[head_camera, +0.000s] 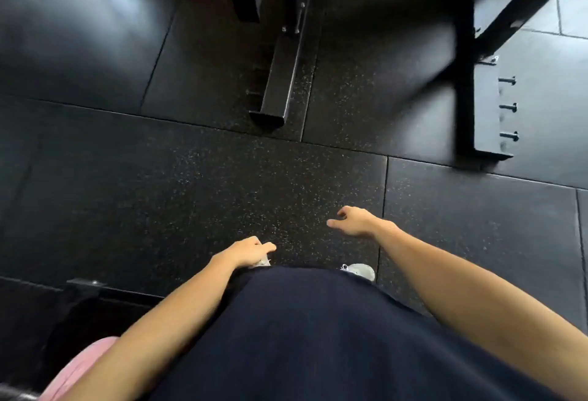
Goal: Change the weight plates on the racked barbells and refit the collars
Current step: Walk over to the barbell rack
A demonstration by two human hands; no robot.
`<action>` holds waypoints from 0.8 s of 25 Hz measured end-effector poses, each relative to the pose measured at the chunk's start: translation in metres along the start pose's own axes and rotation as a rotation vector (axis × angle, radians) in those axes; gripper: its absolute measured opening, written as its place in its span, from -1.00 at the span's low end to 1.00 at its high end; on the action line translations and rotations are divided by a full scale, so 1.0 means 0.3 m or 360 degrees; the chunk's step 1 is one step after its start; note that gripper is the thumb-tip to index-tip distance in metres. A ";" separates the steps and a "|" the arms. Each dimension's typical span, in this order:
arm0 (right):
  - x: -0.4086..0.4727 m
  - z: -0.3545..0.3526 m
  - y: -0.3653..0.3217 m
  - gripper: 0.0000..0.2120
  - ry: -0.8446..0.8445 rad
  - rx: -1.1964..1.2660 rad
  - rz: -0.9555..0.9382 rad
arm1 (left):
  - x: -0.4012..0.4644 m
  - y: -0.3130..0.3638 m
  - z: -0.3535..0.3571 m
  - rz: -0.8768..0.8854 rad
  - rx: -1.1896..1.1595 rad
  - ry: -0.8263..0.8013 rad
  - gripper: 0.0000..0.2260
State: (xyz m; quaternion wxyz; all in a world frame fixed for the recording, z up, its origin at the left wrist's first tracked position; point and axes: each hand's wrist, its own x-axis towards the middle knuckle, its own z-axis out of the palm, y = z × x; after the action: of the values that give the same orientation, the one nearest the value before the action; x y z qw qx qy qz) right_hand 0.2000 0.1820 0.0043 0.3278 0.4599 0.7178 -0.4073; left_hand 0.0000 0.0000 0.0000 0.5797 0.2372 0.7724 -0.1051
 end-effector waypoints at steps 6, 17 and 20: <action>0.136 0.106 -0.550 -0.40 -0.0100 -0.0200 -0.0118 | 0.041 -0.423 -0.303 -0.0063 -0.0227 0.0048 -0.45; 0.463 -0.032 -1.288 -0.41 -0.0191 -0.0500 -0.0349 | 0.185 -0.783 -0.820 -0.0075 -0.0562 0.0124 -0.53; 0.635 -0.102 -1.515 -0.41 -0.0229 -0.0578 -0.0380 | 0.266 -0.857 -1.076 -0.0099 -0.0638 0.0179 -0.52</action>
State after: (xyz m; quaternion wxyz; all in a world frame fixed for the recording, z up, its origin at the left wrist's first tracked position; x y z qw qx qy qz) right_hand -0.2933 0.1727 -0.0141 0.4051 0.2749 0.8033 -0.3391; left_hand -0.4157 -0.0619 -0.0058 0.5677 0.0988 0.8160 0.0463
